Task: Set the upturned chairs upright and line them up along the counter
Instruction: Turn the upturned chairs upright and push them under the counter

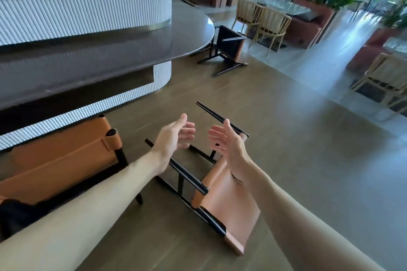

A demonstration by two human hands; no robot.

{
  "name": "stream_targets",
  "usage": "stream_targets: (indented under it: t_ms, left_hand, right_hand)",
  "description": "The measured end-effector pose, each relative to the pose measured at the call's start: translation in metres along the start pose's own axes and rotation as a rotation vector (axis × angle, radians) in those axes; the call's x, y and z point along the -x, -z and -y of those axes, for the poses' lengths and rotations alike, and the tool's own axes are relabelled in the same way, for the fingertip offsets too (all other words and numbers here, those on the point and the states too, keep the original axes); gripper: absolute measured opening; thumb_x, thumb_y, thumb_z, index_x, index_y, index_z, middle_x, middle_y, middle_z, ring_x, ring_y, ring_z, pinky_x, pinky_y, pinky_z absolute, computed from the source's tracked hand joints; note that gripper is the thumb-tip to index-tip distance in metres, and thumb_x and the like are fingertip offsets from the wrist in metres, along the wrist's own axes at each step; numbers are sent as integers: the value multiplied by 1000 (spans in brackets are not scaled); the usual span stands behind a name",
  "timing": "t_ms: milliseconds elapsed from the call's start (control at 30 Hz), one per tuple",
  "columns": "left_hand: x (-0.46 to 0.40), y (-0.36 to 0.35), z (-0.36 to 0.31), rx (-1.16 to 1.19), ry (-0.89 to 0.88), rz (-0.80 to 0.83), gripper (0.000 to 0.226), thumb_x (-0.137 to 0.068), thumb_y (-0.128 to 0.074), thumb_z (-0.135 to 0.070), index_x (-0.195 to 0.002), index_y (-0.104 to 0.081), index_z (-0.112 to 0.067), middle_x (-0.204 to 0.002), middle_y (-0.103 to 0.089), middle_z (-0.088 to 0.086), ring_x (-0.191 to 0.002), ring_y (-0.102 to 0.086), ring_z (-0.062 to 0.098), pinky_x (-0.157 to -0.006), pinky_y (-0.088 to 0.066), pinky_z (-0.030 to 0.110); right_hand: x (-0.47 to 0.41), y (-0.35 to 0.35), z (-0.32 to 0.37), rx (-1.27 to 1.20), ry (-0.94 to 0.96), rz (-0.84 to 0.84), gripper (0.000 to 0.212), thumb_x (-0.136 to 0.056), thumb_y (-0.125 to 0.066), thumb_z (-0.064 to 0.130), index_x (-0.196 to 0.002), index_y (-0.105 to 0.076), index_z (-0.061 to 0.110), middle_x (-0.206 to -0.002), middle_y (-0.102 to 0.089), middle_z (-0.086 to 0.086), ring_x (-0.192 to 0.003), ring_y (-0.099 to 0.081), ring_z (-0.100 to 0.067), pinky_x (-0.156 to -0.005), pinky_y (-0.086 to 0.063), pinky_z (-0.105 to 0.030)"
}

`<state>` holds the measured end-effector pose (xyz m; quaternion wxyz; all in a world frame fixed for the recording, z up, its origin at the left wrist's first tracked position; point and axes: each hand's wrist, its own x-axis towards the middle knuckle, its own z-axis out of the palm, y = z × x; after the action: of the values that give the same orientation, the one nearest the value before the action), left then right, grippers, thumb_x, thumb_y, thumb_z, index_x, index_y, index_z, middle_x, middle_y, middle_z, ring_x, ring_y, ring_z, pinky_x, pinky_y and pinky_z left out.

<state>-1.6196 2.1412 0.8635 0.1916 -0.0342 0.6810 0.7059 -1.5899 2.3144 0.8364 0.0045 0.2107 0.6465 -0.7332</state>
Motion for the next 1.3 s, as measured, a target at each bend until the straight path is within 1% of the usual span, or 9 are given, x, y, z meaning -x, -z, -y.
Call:
stream_targets:
  t_ms: [133,267,400,500,667,800,933,1067,1300]
  left_hand:
    - [43,-91,3,-8,-12,-28,51,-105,-40,-47,-115,-69,-6,-118,-72,16,-113,-67,32,-98,-53,45]
    - [72,-196,-8,33,-50,-13,55,-106,-38,-45,-121,-64,1,-126,-66,24,-105,-65,31,-100,-50,49]
    - [87,-287,-23,92,-54,27,57,-107,-37,-42,-127,-60,6,-130,-62,28,-101,-60,30,-88,-49,42]
    - [80,-335,-39,95,-85,27,56,-107,-38,-41,-127,-59,8,-125,-63,26,-99,-59,29,-83,-48,39]
    - [26,-382,-47,46,-110,12,52,-107,-40,-42,-118,-64,3,-113,-66,18,-97,-62,27,-99,-49,51]
    - [-57,-415,-38,7,-116,-20,42,-106,-43,-41,-106,-63,-4,-105,-66,17,-91,-61,26,-82,-48,40]
    - [-131,-456,-2,37,26,-116,41,-104,-46,-45,-98,-62,-7,-93,-65,14,-70,-59,20,-72,-46,35]
    - [-171,-497,28,121,135,-126,43,-102,-49,-49,-94,-62,-8,-85,-65,11,-65,-59,20,-66,-48,35]
    - [-216,-527,12,147,76,-242,43,-101,-50,-47,-94,-64,-7,-81,-67,10,-63,-63,21,-59,-50,33]
  right_hand:
    - [38,114,5,-122,-15,-47,50,-104,-39,51,-112,-68,11,-122,-69,-13,-111,-66,-26,-98,-49,-38]
    - [70,223,40,-170,35,-91,59,-105,-33,49,-125,-63,2,-121,-67,-15,-111,-62,-28,-93,-48,-38]
    - [80,293,80,-144,103,-87,52,-105,-34,51,-109,-68,10,-111,-71,-10,-100,-66,-23,-91,-48,-38]
    - [70,327,98,-146,135,-78,51,-104,-38,52,-105,-70,13,-107,-74,-7,-96,-69,-20,-89,-51,-37]
    - [31,374,104,-83,136,-95,46,-105,-40,47,-98,-71,13,-103,-74,-8,-89,-70,-19,-88,-50,-34]
    - [-9,430,102,1,124,-138,43,-105,-41,45,-99,-71,14,-107,-74,-9,-97,-69,-22,-94,-50,-38]
    - [-45,503,100,137,48,-167,41,-105,-42,46,-100,-71,17,-111,-74,-7,-100,-68,-22,-101,-48,-42]
    - [-94,561,118,202,5,-183,41,-105,-42,44,-104,-69,14,-114,-72,-12,-104,-66,-26,-104,-46,-47]
    - [-185,567,131,249,-13,-16,44,-105,-42,42,-112,-69,8,-112,-72,-11,-102,-67,-24,-99,-48,-43]
